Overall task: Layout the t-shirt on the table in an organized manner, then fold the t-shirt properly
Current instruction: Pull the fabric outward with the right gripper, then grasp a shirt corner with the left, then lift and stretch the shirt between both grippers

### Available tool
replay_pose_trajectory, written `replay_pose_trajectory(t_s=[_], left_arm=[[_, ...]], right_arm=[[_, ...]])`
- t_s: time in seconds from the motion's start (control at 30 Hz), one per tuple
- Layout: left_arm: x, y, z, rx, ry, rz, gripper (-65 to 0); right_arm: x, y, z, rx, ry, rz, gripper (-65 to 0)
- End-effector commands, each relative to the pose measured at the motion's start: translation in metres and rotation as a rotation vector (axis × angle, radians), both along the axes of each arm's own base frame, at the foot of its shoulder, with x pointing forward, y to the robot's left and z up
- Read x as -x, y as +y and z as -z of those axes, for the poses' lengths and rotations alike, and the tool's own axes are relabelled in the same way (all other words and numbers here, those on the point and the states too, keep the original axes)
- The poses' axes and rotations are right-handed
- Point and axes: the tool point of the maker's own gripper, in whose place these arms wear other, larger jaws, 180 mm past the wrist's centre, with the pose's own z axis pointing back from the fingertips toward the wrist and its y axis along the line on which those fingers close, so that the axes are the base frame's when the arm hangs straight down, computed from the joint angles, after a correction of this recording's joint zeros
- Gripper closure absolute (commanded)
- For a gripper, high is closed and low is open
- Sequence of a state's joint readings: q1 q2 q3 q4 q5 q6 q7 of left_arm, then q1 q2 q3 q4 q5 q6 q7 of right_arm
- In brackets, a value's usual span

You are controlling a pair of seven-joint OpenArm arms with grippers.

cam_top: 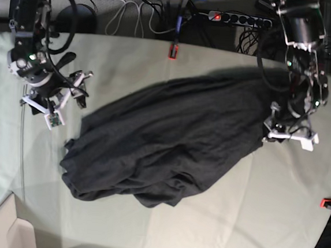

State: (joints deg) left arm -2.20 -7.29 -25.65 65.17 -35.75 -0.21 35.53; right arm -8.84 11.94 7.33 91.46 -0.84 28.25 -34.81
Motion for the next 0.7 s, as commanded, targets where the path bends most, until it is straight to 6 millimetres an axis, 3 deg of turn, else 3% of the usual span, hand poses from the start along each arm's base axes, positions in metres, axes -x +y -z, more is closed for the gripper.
replay_pose_trajectory(t_s=[0.0,0.1,0.17,0.37,0.47,0.67], left_arm=[[0.001,-0.003,0.000,0.018,0.008,0.007,-14.7],[0.003,0.008,-0.001,0.022,0.005,-0.030,0.0],[0.007,0.016,-0.001,0.023,0.008,-0.053,-0.9],[0.019,0.053,-0.033,-0.066,-0.058,-0.091,0.0],[0.020,0.057,-0.046,-0.093,-0.089,-0.092,0.0],[0.026,0.058,-0.046,-0.103,-0.085,-0.088,0.0]], right_arm=[[-0.019,0.000,-0.010,-0.021,-0.051,0.011,-42.0],[-0.036,-0.002,0.004,-0.054,-0.024,0.043,-41.9],[-0.046,-0.004,0.013,-0.066,0.000,0.057,-41.8],[-0.065,0.007,0.018,-0.111,0.011,0.066,-41.8],[-0.068,0.013,0.021,-0.130,0.020,0.069,-41.8],[-0.074,0.034,0.026,-0.174,0.035,0.060,-41.8]])
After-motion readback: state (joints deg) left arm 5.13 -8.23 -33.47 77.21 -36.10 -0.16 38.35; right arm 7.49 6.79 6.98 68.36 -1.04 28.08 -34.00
